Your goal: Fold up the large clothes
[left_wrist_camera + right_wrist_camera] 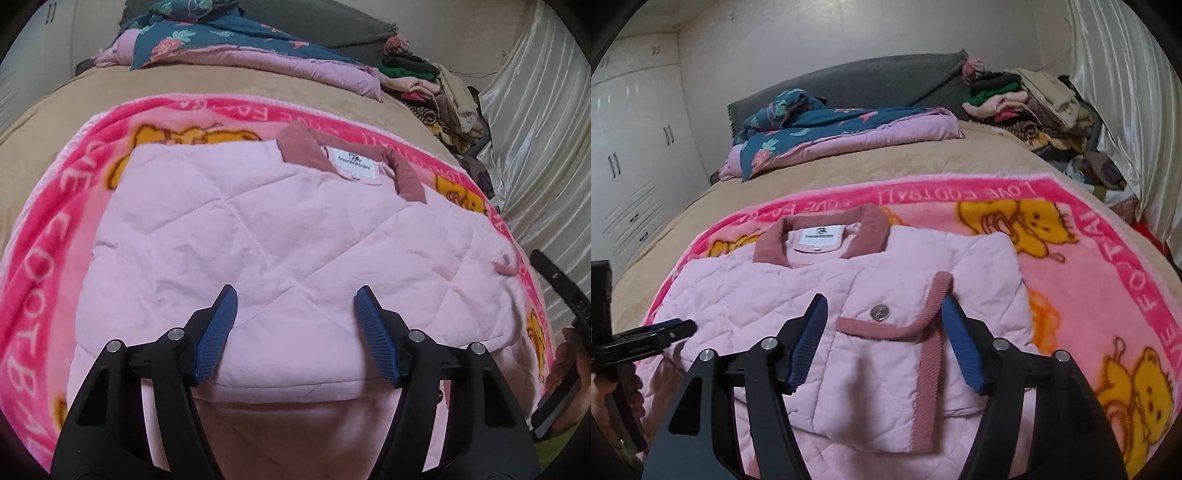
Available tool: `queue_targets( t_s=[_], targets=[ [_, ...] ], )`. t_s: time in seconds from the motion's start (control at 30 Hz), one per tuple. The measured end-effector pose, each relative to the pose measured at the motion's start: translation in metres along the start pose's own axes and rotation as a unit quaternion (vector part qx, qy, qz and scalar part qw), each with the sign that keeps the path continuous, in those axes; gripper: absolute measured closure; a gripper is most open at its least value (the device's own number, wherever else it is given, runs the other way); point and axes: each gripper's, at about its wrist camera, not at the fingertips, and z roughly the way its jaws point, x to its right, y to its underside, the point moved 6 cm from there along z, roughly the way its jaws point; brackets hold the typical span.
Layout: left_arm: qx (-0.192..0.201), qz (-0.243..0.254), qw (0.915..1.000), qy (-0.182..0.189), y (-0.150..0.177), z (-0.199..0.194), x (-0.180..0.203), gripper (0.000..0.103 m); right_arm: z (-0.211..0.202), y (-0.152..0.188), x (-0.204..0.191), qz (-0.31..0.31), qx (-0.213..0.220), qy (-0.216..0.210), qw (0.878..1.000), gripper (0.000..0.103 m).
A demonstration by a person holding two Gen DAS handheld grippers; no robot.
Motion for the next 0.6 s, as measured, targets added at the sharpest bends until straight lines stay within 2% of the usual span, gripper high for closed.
queue_targets(
  t_s=[0.2,0.4,0.6],
  targets=[
    [-0.009,-0.004,0.9999,-0.002,0.006,0.008,-0.006,0.043,-0.003,-0.002,-0.038,-0.054,-0.001,-0.024,0.998,0.021],
    [-0.016,-0.017,0.9997,0.008,0.011,0.015,-0.014,0.043,0.012,0.004,-0.073,-0.098,-0.032,-0.038,0.994,0.018],
    [-0.015,-0.016,0.9997,0.007,0.011,0.015,-0.015,0.043,0.041,0.021,-0.095,-0.135,-0.092,-0.042,0.986,0.017]
  ],
)
